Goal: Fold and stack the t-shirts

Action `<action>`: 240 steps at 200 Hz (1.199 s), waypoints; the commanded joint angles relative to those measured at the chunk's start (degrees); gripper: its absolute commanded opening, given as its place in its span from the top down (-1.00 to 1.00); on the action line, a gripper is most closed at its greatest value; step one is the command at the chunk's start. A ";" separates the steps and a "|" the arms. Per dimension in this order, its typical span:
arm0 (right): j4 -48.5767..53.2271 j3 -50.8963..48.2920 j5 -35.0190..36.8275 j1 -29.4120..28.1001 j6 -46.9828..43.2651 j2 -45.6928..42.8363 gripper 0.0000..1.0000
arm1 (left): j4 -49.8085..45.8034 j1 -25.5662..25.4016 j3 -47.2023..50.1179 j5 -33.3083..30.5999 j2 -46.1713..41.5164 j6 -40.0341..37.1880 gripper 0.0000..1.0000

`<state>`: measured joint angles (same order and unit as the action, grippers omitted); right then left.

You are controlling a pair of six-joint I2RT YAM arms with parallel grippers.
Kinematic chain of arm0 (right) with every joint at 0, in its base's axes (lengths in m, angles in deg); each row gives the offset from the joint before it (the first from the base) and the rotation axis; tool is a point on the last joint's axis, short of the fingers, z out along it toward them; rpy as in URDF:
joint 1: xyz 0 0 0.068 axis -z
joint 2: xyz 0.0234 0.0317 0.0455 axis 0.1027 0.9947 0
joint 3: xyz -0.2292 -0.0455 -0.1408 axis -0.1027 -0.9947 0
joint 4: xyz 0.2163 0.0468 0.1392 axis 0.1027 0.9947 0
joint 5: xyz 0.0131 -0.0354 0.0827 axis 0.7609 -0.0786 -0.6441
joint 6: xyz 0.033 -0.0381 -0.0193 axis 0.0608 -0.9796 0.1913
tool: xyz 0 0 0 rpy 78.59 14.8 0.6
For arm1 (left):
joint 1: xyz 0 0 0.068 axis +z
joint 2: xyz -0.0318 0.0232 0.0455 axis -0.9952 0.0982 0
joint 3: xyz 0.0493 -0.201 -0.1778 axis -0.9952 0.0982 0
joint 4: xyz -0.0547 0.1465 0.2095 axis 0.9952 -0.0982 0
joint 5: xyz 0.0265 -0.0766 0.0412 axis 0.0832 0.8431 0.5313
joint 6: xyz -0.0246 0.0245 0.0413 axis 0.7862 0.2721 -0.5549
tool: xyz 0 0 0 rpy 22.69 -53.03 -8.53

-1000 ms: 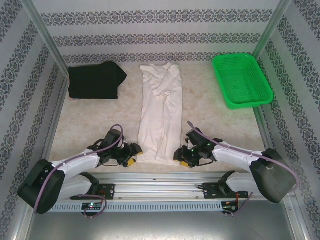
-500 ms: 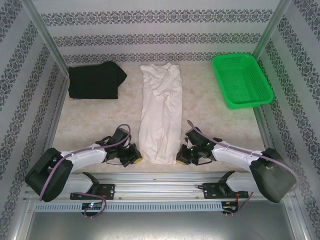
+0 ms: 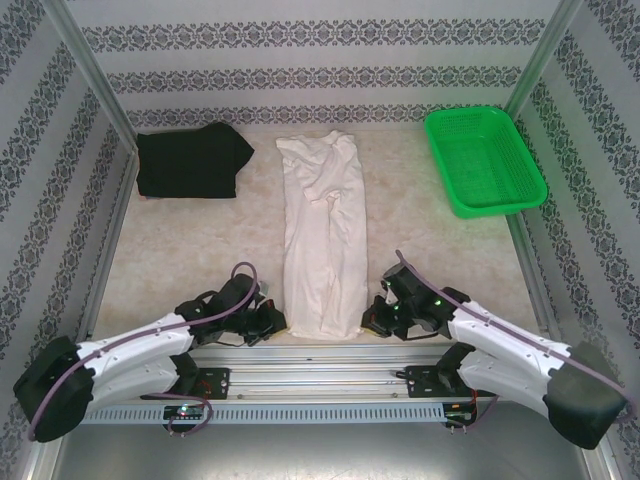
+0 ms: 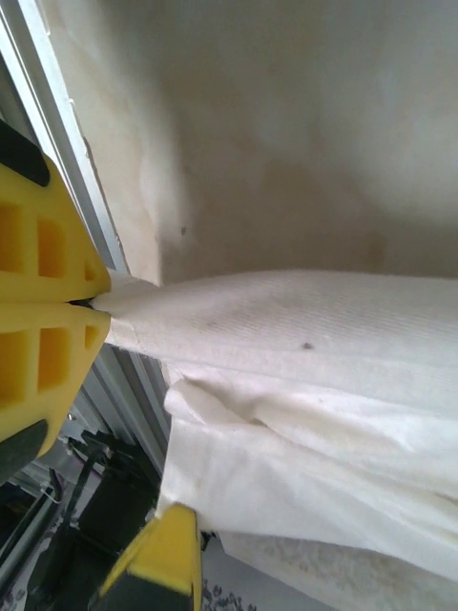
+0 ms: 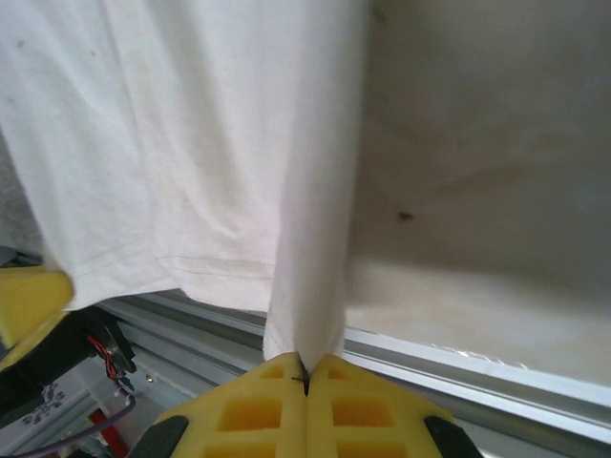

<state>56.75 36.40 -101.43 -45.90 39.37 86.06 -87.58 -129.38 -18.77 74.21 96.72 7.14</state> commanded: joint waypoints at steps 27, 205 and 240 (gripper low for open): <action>11.07 3.07 2.14 1.61 -0.41 -3.73 1.00 | -5.85 -0.69 -5.41 -4.27 -1.54 1.85 1.00; 19.75 65.41 -8.11 28.36 -32.13 56.50 1.00 | 3.39 31.75 -44.65 15.85 44.52 -15.51 1.00; 19.60 72.07 -7.69 29.81 -32.17 65.74 1.00 | 3.80 33.49 -51.41 17.48 54.70 -17.10 1.00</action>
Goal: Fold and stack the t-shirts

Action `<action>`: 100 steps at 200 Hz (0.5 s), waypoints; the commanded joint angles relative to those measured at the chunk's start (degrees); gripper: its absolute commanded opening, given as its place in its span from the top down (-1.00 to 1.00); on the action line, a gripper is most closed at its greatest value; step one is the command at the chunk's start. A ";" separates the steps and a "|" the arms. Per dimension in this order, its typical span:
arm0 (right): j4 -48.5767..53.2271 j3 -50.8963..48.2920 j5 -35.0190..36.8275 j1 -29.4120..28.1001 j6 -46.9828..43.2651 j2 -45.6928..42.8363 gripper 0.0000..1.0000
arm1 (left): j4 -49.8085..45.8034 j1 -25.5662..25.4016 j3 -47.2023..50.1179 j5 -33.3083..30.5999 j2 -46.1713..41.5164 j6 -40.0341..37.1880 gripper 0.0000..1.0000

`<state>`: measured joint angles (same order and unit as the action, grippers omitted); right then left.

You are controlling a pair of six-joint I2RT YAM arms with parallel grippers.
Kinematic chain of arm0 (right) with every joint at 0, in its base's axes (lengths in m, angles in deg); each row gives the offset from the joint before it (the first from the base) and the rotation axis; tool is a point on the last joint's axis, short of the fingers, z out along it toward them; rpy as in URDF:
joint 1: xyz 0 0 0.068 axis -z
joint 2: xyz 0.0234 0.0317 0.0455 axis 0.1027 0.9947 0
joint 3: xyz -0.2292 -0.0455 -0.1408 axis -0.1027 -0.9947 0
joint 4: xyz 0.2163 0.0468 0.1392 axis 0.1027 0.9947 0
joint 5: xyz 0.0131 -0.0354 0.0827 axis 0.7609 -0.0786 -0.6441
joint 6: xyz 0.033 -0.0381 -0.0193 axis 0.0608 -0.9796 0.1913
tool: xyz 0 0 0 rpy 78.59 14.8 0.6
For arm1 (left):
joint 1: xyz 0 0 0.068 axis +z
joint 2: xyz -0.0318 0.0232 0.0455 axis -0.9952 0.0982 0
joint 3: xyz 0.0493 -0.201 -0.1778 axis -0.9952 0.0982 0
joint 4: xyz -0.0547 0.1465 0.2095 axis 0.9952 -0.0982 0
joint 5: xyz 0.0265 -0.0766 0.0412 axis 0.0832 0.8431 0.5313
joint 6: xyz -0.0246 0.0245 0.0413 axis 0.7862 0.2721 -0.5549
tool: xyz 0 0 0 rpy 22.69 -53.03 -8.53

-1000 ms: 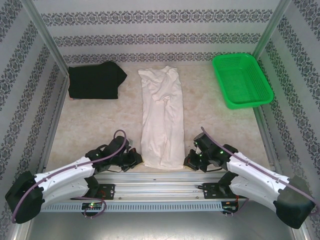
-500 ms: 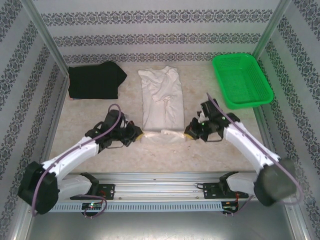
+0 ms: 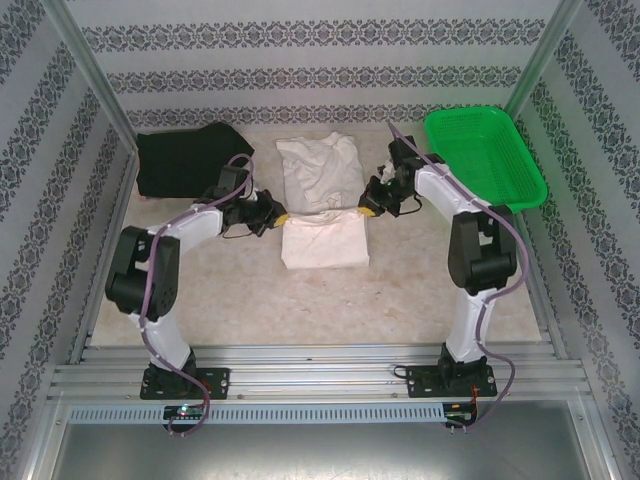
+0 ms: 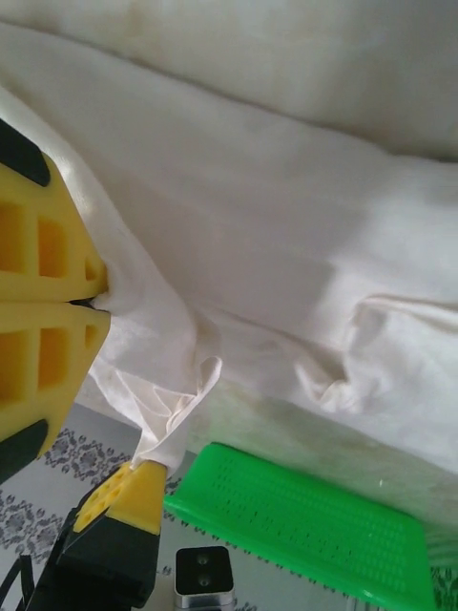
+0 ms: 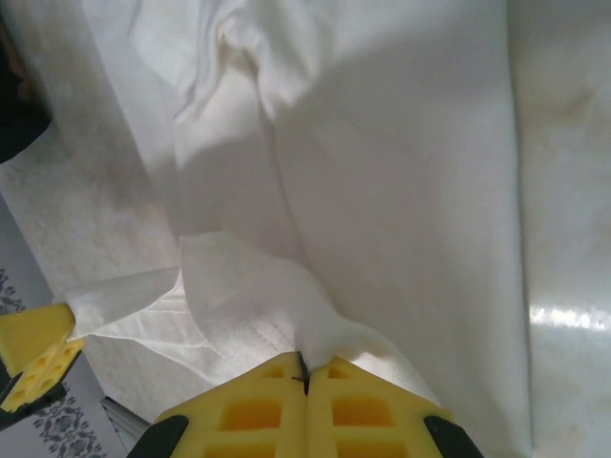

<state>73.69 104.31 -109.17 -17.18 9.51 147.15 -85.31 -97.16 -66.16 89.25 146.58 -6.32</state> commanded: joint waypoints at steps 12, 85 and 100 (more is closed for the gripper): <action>3.32 7.24 0.15 1.54 -2.63 7.83 1.00 | 1.57 1.72 -6.46 2.81 8.25 -3.92 1.00; 4.09 15.24 1.45 4.66 -3.24 3.69 0.02 | -0.41 3.58 -14.57 2.17 2.47 -3.36 -0.03; 4.43 7.06 1.65 4.97 -3.14 -5.31 -0.03 | -3.73 3.13 -8.20 1.22 -6.08 -3.83 -0.05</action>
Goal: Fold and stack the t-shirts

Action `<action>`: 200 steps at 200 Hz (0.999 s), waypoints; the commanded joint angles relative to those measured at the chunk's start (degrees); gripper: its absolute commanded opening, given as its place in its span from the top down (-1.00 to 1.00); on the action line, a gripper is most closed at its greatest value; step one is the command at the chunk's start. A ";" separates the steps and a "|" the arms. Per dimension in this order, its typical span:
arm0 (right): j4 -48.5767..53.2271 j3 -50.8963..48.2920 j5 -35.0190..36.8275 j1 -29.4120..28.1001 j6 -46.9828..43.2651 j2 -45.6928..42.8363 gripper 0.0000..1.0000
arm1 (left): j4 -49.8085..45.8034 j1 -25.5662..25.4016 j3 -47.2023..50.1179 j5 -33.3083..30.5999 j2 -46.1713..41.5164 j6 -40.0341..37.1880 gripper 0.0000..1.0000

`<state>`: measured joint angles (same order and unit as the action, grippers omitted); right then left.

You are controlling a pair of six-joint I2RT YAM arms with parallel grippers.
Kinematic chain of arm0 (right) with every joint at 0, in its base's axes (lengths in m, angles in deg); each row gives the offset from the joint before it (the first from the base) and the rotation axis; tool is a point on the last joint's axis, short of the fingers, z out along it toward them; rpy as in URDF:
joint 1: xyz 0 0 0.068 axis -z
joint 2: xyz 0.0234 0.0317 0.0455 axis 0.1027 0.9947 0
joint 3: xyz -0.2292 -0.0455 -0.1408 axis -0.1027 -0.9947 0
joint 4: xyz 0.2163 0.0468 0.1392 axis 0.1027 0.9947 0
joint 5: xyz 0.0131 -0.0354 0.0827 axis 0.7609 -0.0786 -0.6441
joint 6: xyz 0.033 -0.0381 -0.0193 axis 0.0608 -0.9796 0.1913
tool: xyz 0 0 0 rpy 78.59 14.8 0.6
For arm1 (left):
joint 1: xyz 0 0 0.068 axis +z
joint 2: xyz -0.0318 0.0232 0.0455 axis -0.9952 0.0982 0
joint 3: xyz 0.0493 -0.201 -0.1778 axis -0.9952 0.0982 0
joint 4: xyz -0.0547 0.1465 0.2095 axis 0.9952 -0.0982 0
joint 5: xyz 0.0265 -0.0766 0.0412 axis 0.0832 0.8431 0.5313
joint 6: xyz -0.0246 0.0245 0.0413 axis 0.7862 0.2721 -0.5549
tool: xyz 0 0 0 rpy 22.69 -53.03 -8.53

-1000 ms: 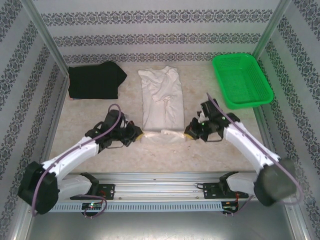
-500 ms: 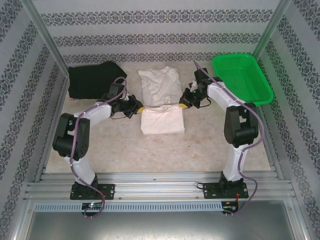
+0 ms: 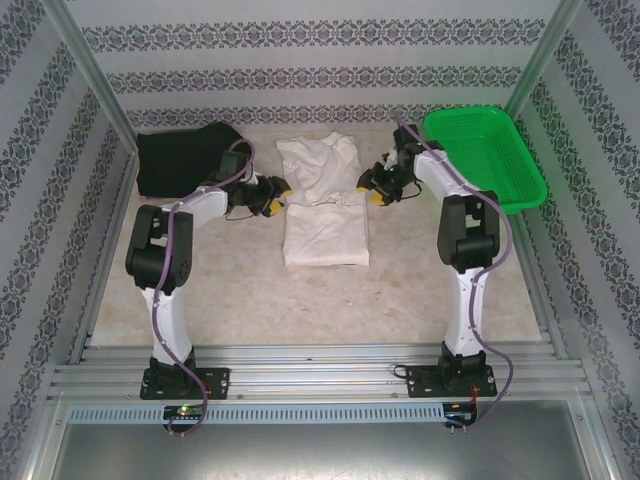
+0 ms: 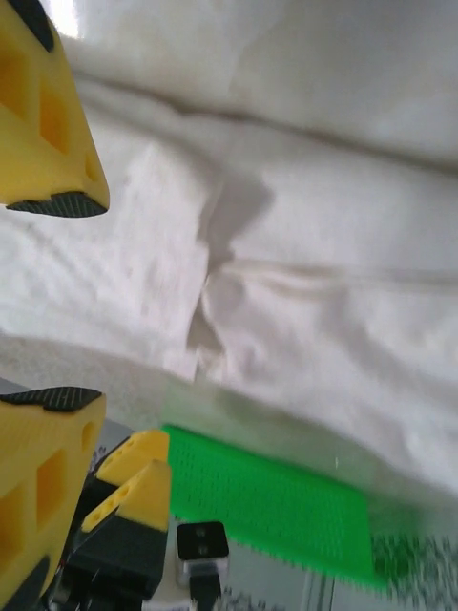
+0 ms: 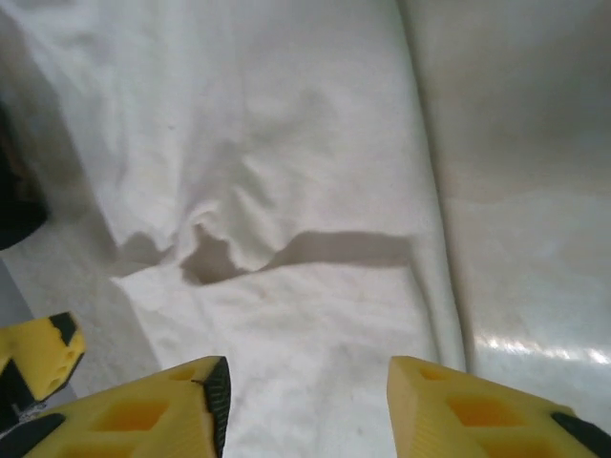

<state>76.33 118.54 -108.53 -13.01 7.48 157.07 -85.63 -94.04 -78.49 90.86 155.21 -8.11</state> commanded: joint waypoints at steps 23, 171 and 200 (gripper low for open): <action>-2.72 -25.41 -2.56 -0.71 1.31 -28.42 -0.09 | -6.62 -2.41 18.16 -1.52 -26.45 -1.96 -0.08; -28.27 -49.57 -5.59 -6.86 8.02 -21.18 0.09 | 24.91 -9.82 35.63 -4.49 -12.41 12.41 0.01; -27.53 -46.85 -5.66 -6.93 8.34 -18.61 0.52 | 24.85 -9.80 33.88 -3.15 -9.88 12.81 0.34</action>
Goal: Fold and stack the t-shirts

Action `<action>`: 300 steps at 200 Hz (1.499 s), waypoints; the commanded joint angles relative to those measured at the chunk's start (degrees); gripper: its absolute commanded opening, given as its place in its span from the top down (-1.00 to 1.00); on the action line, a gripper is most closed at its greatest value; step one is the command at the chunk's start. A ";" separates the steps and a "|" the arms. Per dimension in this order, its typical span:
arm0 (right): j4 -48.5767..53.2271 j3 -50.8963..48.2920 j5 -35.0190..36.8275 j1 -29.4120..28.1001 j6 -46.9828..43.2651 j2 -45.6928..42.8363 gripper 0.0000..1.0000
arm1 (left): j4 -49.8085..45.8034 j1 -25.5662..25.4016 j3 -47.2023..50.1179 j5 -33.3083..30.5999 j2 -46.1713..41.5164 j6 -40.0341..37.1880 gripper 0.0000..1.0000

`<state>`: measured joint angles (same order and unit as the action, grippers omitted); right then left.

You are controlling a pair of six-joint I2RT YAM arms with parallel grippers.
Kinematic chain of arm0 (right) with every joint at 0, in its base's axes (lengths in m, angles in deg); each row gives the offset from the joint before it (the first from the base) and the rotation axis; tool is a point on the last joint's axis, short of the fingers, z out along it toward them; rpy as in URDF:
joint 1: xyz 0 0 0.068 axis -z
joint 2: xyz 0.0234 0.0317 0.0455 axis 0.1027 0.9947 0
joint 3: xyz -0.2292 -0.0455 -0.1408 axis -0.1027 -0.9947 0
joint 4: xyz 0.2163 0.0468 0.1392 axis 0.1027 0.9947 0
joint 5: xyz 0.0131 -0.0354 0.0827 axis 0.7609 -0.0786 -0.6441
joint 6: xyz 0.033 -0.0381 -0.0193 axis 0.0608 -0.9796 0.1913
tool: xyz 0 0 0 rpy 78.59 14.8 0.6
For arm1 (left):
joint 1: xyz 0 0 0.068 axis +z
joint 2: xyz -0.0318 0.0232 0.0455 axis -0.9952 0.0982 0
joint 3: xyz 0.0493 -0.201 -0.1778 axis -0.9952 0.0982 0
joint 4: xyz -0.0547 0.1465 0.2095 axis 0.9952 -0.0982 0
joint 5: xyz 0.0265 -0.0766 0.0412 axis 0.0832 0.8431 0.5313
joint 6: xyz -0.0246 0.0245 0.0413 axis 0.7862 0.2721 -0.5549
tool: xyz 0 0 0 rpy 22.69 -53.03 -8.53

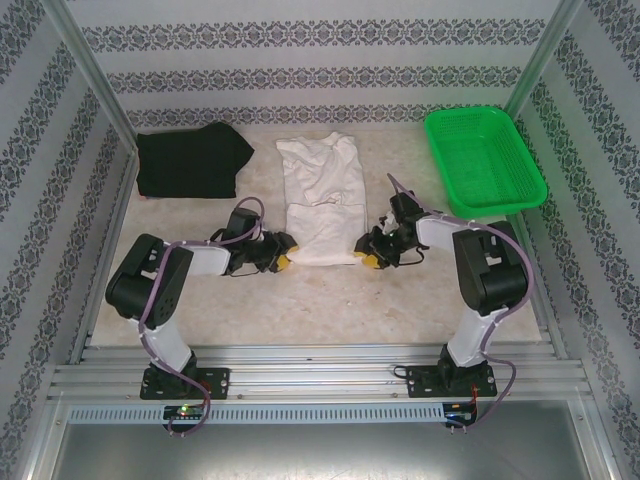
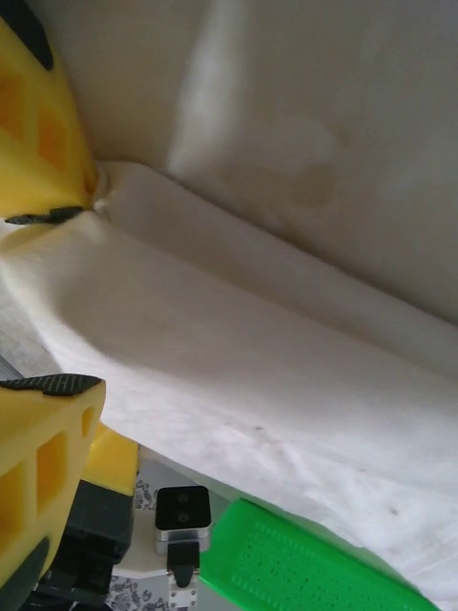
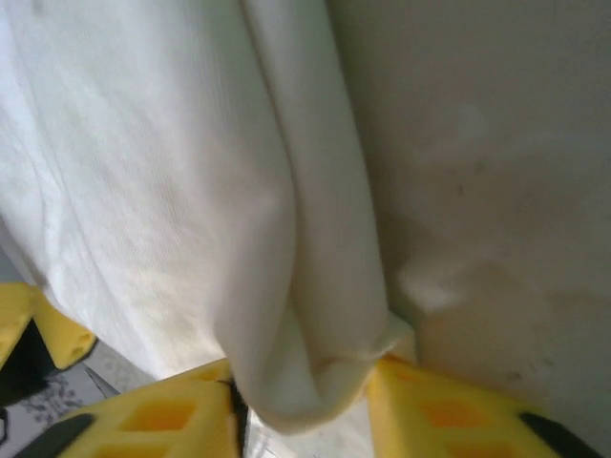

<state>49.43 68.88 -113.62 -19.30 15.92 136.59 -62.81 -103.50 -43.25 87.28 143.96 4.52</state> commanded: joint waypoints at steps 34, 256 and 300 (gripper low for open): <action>2.02 2.17 -0.30 -0.47 -0.48 -0.11 1.00 | -1.65 -0.37 1.03 0.90 -2.66 -1.55 0.77; 22.15 -17.62 10.05 -19.81 23.64 -51.29 1.00 | -33.15 -17.68 10.44 -12.76 -48.08 7.07 0.90; 26.50 -4.09 2.91 -7.72 11.11 -40.55 1.00 | -28.46 -7.59 2.48 -6.03 -39.83 3.53 0.90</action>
<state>71.68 58.78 -107.31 -31.70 35.55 90.91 -94.29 -115.68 -36.69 77.79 100.55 11.21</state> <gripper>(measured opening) 0.067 0.054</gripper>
